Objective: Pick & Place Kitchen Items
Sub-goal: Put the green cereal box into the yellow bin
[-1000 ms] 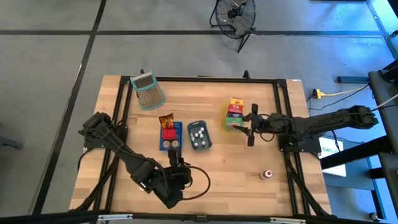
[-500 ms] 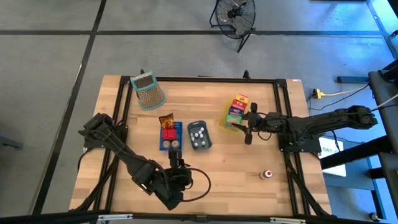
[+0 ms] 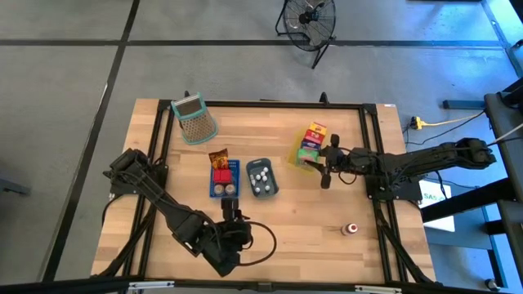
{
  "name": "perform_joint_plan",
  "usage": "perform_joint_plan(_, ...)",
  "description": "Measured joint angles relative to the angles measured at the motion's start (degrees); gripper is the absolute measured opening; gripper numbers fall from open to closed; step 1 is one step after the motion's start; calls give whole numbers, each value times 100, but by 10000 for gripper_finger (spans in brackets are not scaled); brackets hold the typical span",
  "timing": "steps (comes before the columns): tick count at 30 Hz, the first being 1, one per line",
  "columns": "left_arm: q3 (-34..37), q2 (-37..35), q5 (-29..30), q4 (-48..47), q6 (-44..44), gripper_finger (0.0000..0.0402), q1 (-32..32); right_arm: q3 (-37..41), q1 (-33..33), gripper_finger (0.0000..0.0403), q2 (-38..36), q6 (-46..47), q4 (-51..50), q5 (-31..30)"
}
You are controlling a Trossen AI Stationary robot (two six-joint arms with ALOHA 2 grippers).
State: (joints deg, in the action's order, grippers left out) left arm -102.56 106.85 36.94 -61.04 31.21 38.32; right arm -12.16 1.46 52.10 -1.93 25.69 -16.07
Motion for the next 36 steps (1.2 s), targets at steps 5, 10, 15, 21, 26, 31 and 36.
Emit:
perform_joint_plan(5, 0, 0, 1, -1, 8, 210, 38, 0, 185, 151, 0, 1, -2, -426)
perform_joint_plan(10, 0, -2, 3, -2, 48, 208, 70, 2, 411, 151, 0, 4, 0, -760)
perform_joint_plan(15, 0, -2, 67, -2, 56, 208, 81, 2, 635, 151, 0, 7, 7, -1104)
perform_joint_plan(21, 0, -2, 97, -2, 58, 208, 88, 2, 764, 151, -2, 19, -154, -1838)
perform_joint_plan(26, 0, 6, 244, -3, 58, 207, 121, 0, 754, 151, -2, 424, -558, -1841)
perform_joint_plan(31, 0, 98, 257, -26, 58, 207, 145, 0, 754, 151, -2, 722, -830, -1839)
perform_joint_plan(36, 0, 195, 222, -21, 77, 209, 145, 0, 751, 166, -4, 946, -855, -1689)
